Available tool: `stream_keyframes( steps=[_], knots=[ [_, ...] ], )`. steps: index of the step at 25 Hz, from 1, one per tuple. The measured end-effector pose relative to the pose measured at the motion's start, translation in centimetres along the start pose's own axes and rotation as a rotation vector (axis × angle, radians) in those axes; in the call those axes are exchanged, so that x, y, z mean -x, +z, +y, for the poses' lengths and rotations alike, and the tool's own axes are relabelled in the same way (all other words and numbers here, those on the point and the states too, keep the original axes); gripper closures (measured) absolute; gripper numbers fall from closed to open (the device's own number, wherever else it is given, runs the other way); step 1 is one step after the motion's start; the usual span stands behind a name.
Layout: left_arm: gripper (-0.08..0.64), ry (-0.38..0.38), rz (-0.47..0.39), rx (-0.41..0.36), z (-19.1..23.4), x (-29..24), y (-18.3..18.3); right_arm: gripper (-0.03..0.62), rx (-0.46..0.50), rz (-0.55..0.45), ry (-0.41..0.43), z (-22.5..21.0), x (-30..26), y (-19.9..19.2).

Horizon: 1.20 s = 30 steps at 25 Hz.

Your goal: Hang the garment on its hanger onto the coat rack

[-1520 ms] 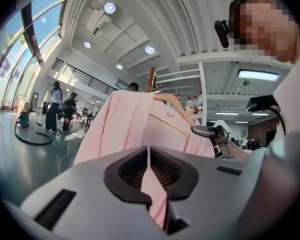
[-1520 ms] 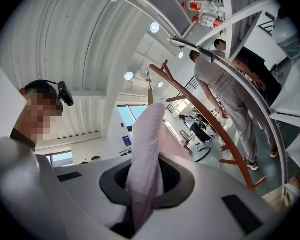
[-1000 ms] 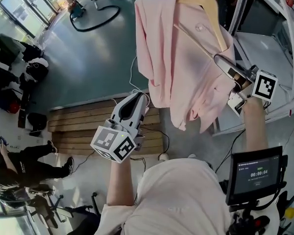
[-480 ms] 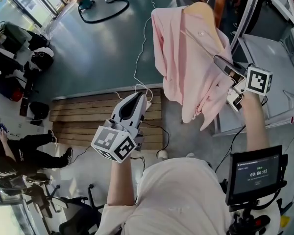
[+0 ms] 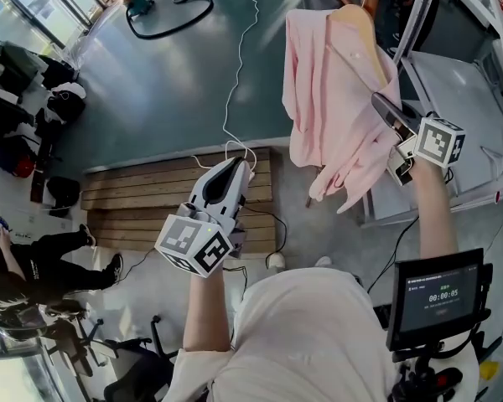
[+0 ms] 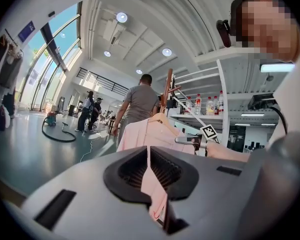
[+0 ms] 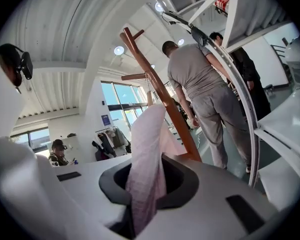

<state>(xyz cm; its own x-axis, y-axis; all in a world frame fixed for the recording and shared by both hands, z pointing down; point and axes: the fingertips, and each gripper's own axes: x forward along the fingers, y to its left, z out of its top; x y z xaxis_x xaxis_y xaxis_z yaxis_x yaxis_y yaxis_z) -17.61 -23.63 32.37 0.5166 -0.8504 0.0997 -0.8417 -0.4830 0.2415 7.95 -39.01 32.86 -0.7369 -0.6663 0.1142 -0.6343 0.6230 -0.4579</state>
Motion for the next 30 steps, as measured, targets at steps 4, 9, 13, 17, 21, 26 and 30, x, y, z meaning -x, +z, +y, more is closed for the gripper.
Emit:
stream_keyframes(
  steps=[4,9,13,17,21,26,30],
  knots=[
    [0.552,-0.024,0.010,-0.006,-0.1,-0.8,-0.3,0.552,0.031,-0.054,-0.046,-0.8,0.6,-0.1],
    [0.552,-0.057,0.022,-0.002,-0.5,-1.8,-1.3,0.532,0.004,-0.148,-0.026,-1.3,2.5,-1.4],
    [0.552,-0.077,0.033,0.000,-0.5,-2.6,-1.6,0.484,-0.030,-0.202,-0.029,-1.8,4.0,-1.9],
    [0.552,-0.103,0.042,-0.002,-0.9,-3.5,-2.5,0.446,-0.047,-0.192,-0.027,-2.6,4.8,-3.2],
    [0.552,-0.127,0.052,-0.005,-1.4,-4.3,-2.9,0.446,-0.027,-0.195,0.001,-2.3,5.3,-3.3],
    [0.552,-0.142,0.058,-0.008,-1.6,-4.9,-3.2,0.446,-0.005,-0.174,-0.013,-2.0,5.4,-3.7],
    [0.552,-0.140,0.058,-0.006,-1.5,-4.9,-3.3,0.446,0.006,-0.167,-0.018,-2.0,5.2,-3.8]
  ],
)
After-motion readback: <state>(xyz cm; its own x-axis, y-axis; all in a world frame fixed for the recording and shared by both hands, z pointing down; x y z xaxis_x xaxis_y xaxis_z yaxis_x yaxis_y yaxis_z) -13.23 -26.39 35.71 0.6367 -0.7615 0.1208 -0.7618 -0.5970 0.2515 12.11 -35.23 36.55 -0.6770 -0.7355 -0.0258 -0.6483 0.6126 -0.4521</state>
